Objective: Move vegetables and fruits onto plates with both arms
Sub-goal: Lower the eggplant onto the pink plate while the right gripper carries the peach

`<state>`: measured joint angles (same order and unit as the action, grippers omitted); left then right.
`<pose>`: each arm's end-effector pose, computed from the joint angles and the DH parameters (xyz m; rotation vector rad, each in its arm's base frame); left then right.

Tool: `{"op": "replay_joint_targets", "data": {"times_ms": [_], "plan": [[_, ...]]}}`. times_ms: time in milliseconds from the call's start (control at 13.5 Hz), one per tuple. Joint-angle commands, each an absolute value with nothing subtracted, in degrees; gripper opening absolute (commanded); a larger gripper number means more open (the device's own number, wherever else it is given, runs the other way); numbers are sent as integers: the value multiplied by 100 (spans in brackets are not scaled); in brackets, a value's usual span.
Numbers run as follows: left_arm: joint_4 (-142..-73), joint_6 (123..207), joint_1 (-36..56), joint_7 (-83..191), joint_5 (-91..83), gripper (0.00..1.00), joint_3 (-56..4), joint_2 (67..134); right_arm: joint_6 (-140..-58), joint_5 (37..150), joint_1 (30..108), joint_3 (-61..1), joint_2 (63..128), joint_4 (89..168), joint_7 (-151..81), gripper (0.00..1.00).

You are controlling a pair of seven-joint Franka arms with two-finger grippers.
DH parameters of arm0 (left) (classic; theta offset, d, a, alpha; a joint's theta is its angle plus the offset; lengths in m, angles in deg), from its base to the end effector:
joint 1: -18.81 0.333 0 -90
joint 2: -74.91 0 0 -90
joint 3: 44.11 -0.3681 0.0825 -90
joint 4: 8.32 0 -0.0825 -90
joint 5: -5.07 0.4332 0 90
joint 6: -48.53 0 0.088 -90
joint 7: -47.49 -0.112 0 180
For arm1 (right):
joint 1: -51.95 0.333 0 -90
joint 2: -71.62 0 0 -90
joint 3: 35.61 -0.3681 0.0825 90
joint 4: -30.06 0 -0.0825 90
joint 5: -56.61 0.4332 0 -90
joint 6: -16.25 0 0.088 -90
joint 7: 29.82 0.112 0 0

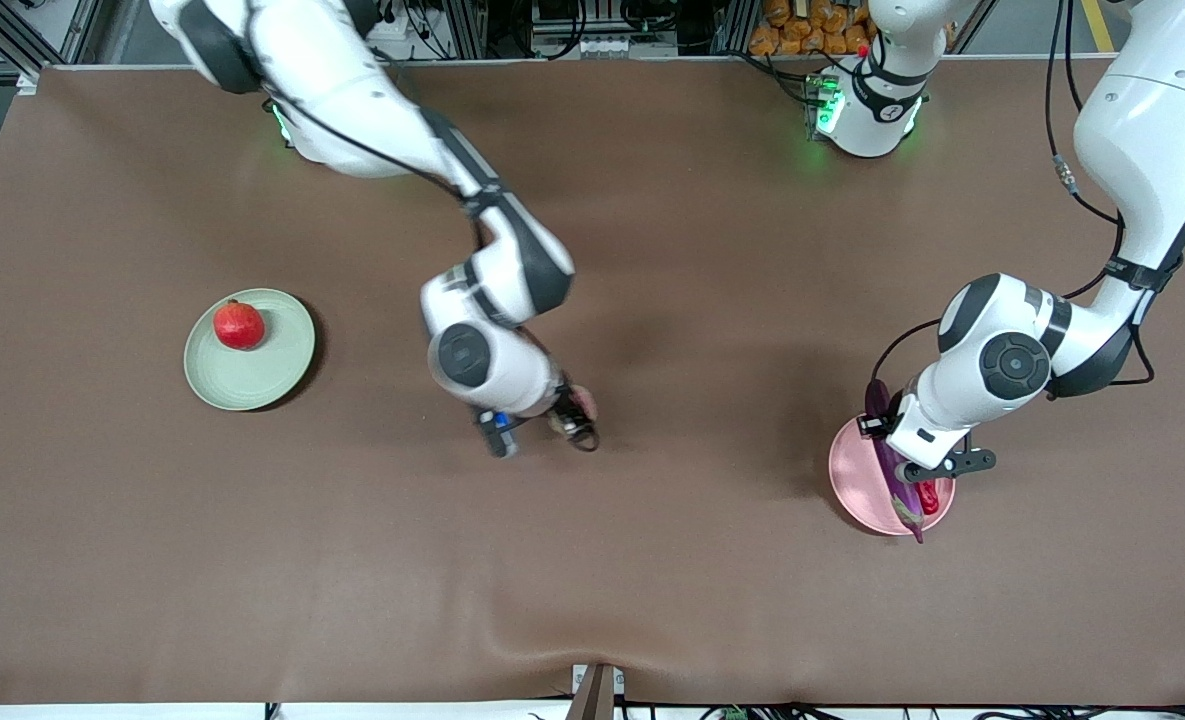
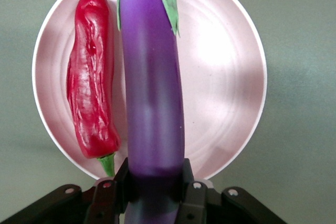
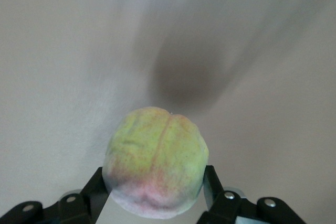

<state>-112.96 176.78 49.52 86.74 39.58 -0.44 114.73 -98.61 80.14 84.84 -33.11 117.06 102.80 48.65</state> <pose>0.6933 -0.0939 0.2363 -3.1210 -0.2666 0.0473 0.6934 0.4474 0.2881 -2.5868 1.4333 0.4563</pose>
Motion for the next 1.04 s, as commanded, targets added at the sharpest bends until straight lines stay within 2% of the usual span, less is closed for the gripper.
{"op": "replay_joint_targets", "data": {"times_ms": [0, 74, 222, 444, 593, 667, 741, 815, 889, 963], "plan": [[-11010, 17668, 4817, 8590, 4076, 0, -122, 11683, -8288, 7903, 7702, -3420, 10943, 10538, 3512, 0], [-11001, 17668, 4808, 8599, 4076, 0, -140, 11709, -7793, 7693, 7421, -3394, 10776, 10634, 2826, 0], [-10922, 17668, 4747, 8590, 4137, 1, -201, 11744, -7568, 7123, 7077, -3394, 10363, 11229, 1918, 0], [-10825, 17677, 4492, 8590, 4137, 3, -438, 11753, -7796, 6682, 6288, -3394, 9888, 12319, 399, 0], [-10763, 17677, 4430, 8590, 4128, 6, -483, 11753, -8461, 6366, 5698, -3394, 9615, 13276, -744, 0], [-10763, 17677, 4430, 8590, 4128, 31, -483, 11771, -8935, 6225, 5469, -3394, 9492, 13733, -1167, 0], [-10763, 17677, 4430, 8590, 4128, 63, -483, 11771, -9331, 6189, 5215, -3394, 9447, 14077, -1615, 0], [-10763, 17677, 4438, 8590, 4137, 82, -483, 11771, -9466, 6188, 4934, -3402, 9456, 14194, -2063, 0], [-10772, 17677, 4439, 8590, 4129, 100, -483, 11771, -9502, 6206, 4731, -3411, 9499, 14238, -2355, 0], [-10781, 17668, 4439, 8599, 4128, 100, -483, 11753, -9737, 6258, 4650, -3420, 9508, 14465, -2444, 0]]}}
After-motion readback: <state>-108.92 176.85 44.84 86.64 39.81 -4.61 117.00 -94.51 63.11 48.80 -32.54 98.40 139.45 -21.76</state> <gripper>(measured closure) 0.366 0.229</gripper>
